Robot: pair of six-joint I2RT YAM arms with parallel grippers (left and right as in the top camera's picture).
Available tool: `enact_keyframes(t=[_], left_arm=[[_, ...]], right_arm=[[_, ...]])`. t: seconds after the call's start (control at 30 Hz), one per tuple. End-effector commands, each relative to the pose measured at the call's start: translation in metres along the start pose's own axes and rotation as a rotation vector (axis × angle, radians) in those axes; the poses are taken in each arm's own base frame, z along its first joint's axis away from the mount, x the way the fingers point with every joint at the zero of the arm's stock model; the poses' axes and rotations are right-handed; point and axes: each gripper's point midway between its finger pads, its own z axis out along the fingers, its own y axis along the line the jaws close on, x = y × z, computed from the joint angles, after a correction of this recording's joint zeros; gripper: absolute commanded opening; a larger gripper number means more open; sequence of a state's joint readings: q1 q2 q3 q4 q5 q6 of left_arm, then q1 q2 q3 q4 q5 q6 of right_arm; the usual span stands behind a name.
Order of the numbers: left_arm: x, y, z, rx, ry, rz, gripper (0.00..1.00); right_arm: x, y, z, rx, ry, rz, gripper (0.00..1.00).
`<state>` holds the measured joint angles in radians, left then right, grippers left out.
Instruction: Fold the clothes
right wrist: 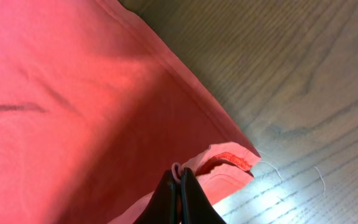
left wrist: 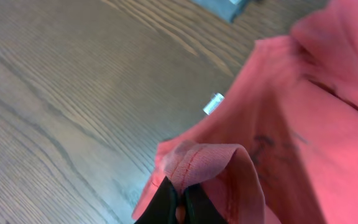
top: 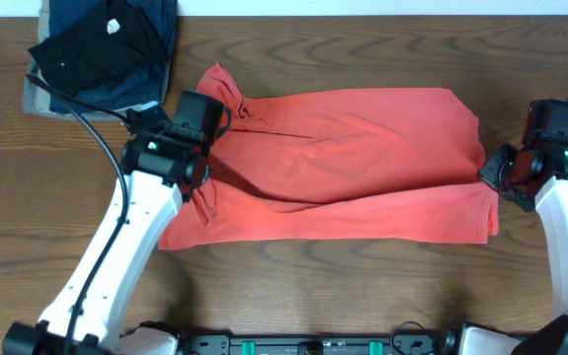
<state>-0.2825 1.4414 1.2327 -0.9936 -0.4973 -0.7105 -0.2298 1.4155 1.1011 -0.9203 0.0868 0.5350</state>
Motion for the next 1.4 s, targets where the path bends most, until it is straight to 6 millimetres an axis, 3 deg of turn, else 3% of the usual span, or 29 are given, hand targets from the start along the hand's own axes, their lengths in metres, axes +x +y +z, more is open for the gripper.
enact_keyframes(t=[0.0, 0.27, 0.7, 0.8, 0.87, 0.93, 0.97, 1.07, 1.23, 1.37], left_arm=[[-0.004, 0.01, 0.018, -0.075, 0.006, -0.016, 0.06], [-0.002, 0.005, 0.042, -0.112, 0.041, -0.016, 0.11], [-0.013, -0.021, 0.047, -0.005, 0.011, -0.076, 0.12], [-0.016, -0.025, 0.047, 0.015, 0.002, -0.087, 0.13], [-0.018, -0.027, 0.047, 0.023, -0.006, -0.094, 0.25], [-0.02, -0.029, 0.047, 0.029, -0.012, -0.097, 0.48], [-0.02, -0.029, 0.047, 0.03, -0.014, -0.087, 0.58], [-0.02, -0.032, 0.043, 0.05, -0.003, 0.03, 0.76], [-0.015, -0.021, 0.024, 0.06, 0.041, 0.089, 0.87], [0.015, -0.026, 0.011, 0.158, 0.186, 0.113, 0.89]], right_arm=[[0.0, -0.005, 0.006, 0.026, 0.004, 0.013, 0.03], [0.003, -0.005, 0.02, 0.045, 0.037, 0.01, 0.04], [-0.005, 0.003, 0.042, 0.036, 0.035, 0.01, 0.06], [-0.007, 0.004, 0.043, 0.034, 0.028, 0.01, 0.19], [-0.008, 0.006, 0.043, 0.026, 0.023, 0.001, 0.37], [-0.008, 0.01, 0.043, 0.001, 0.026, -0.036, 0.88], [-0.008, 0.015, 0.043, -0.026, 0.033, -0.072, 0.99], [-0.006, 0.022, 0.039, -0.069, 0.048, -0.146, 0.99], [-0.005, 0.029, 0.025, -0.099, 0.088, -0.147, 0.99], [0.01, 0.051, 0.015, -0.238, 0.164, -0.202, 0.99]])
